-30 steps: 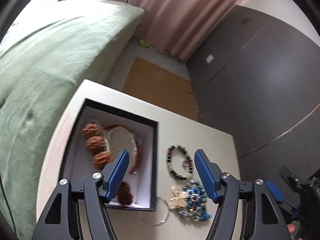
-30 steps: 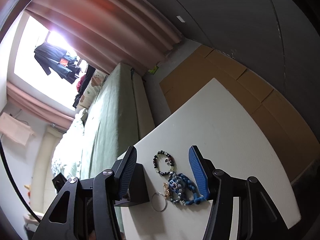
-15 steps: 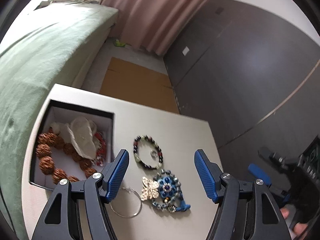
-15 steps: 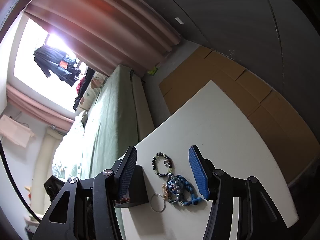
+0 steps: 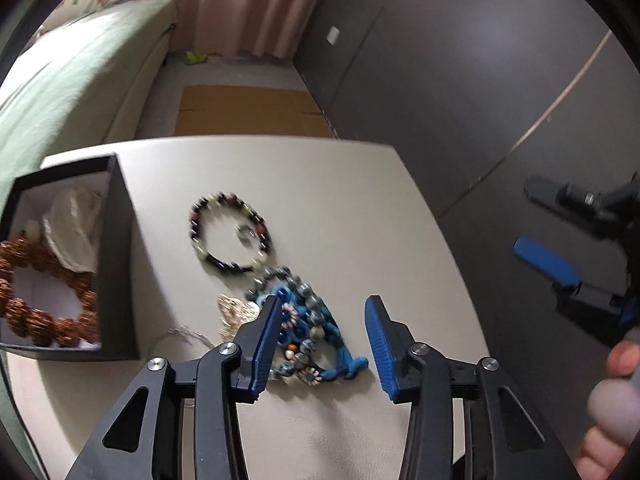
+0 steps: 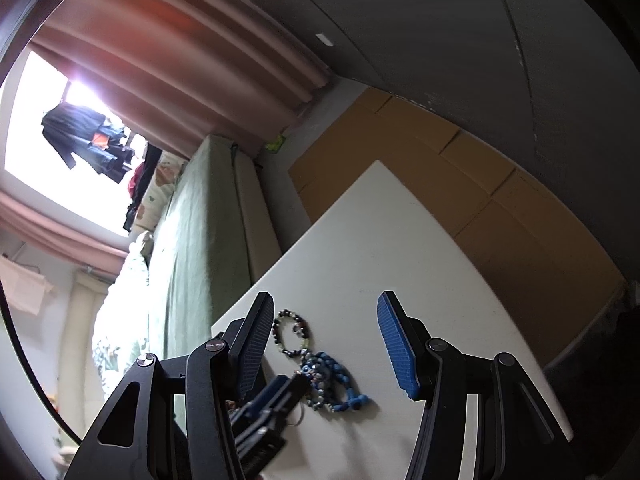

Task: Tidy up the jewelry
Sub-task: 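Lower the left tool onto the blue beaded strand and close on it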

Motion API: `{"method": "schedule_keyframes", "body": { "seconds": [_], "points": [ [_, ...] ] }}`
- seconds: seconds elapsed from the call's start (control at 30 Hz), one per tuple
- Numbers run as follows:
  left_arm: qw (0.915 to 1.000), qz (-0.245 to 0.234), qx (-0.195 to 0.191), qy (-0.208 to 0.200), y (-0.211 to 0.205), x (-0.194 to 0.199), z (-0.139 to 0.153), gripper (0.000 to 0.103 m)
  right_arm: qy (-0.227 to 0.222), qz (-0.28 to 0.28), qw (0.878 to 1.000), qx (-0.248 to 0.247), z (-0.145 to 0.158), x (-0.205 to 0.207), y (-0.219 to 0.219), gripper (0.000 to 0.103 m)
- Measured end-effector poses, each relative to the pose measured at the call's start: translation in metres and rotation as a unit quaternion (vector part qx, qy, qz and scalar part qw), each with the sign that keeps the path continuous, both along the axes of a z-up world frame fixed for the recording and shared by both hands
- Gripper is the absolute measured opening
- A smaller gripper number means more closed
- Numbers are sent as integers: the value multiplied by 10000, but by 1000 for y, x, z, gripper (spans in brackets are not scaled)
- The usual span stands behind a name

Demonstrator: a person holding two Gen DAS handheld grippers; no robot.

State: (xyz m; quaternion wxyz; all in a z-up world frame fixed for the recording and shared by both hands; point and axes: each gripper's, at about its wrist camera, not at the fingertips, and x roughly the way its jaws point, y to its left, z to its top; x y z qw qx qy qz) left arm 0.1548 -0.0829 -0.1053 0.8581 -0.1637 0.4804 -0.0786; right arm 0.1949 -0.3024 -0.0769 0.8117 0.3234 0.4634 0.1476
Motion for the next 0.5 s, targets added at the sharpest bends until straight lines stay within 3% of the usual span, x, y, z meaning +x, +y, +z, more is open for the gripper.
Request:
{"method": "schedule_keyframes", "body": {
  "seconds": [0.2,0.3,0.5],
  "points": [
    [9988,-201,429,92,-16,1,-14,37,342,-34,9994,-101,-13,1,-5,55],
    [9978,-196,622,98,-16,1,-15,9,464,28,9988,-163,-18,2,-5,55],
    [9994,-30,335,-86,3,-4,0,9,550,106,9981,-259,-22,2,1,55]
  ]
}}
